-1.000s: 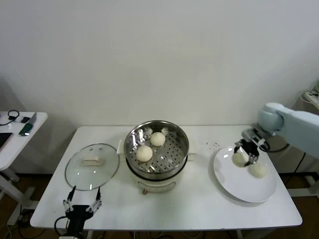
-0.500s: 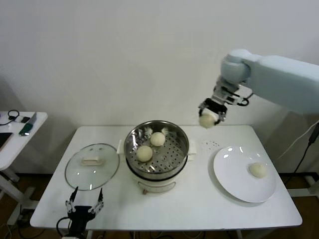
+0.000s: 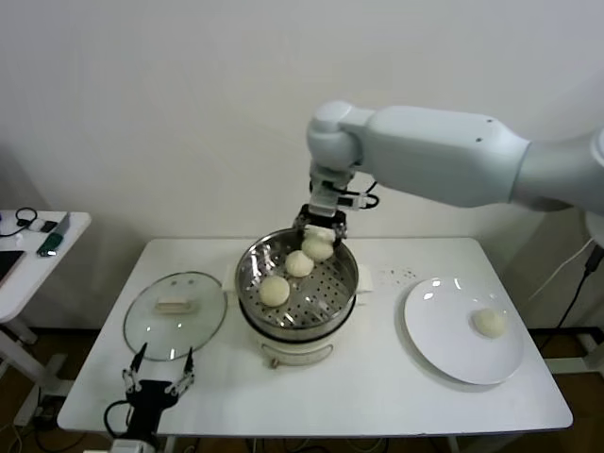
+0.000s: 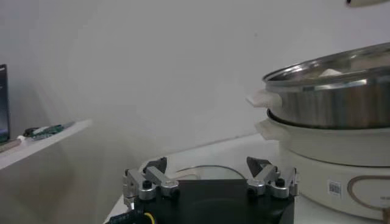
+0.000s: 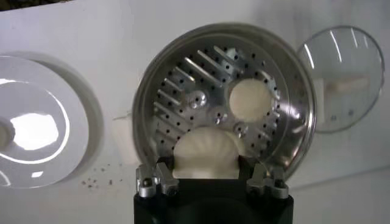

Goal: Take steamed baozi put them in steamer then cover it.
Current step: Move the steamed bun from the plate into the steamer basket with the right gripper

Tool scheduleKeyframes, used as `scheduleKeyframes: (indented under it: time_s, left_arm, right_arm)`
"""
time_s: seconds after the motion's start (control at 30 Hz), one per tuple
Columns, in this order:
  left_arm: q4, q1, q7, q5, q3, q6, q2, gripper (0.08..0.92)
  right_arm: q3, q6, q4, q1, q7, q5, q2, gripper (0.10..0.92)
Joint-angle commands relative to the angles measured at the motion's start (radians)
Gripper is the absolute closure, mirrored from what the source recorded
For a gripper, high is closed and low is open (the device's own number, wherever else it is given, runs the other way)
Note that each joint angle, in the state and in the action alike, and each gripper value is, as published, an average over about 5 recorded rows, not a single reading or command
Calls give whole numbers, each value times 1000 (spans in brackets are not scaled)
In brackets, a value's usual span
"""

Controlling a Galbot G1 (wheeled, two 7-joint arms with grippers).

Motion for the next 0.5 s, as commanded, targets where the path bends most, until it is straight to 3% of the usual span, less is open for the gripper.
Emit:
scheduleKeyframes:
  time_s: [0.03,0.5]
  left_arm:
    - [3,-3,-1,-6,-1,3,14,177]
    - [26,-18,7,-41,-16,6,36,177]
  right_arm:
    - [-18,33,-4,-107,-3,-29,106,323]
    - [-54,45,-25,-175,1,-47,108,321]
